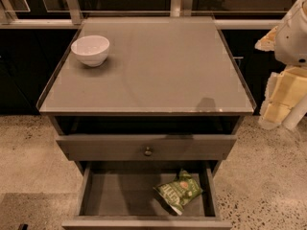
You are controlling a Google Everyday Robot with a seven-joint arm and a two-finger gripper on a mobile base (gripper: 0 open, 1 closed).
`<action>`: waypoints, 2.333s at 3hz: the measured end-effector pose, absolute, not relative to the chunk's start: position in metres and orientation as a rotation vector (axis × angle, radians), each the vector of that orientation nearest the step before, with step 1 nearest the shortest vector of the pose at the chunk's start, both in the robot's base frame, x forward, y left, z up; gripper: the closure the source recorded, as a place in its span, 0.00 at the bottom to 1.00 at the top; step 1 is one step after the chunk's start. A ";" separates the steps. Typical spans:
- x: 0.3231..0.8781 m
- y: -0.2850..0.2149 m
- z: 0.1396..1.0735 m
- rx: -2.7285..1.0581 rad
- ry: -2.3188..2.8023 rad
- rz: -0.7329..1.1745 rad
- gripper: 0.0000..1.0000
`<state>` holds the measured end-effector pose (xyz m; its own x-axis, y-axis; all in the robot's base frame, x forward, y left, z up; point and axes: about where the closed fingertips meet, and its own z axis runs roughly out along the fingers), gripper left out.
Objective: Pick green jalapeno chip bag from middle drawer and place on counter
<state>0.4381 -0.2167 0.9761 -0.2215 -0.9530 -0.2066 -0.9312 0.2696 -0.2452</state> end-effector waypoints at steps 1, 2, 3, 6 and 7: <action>0.438 -0.217 0.976 -1.725 2.232 -0.099 0.00; 0.436 -0.213 0.978 -1.741 2.207 -0.141 0.00; 0.426 -0.208 0.943 -1.734 2.170 -0.072 0.00; 0.417 -0.199 0.726 -1.506 2.175 0.511 0.00; 0.417 -0.196 0.683 -1.443 2.199 0.604 0.00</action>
Offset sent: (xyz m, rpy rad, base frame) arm -0.0042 0.0059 -0.0011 -0.0491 -0.0368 0.0348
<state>0.4169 -0.1958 0.6831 -0.3589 -0.7335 -0.5771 -0.9255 0.3600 0.1179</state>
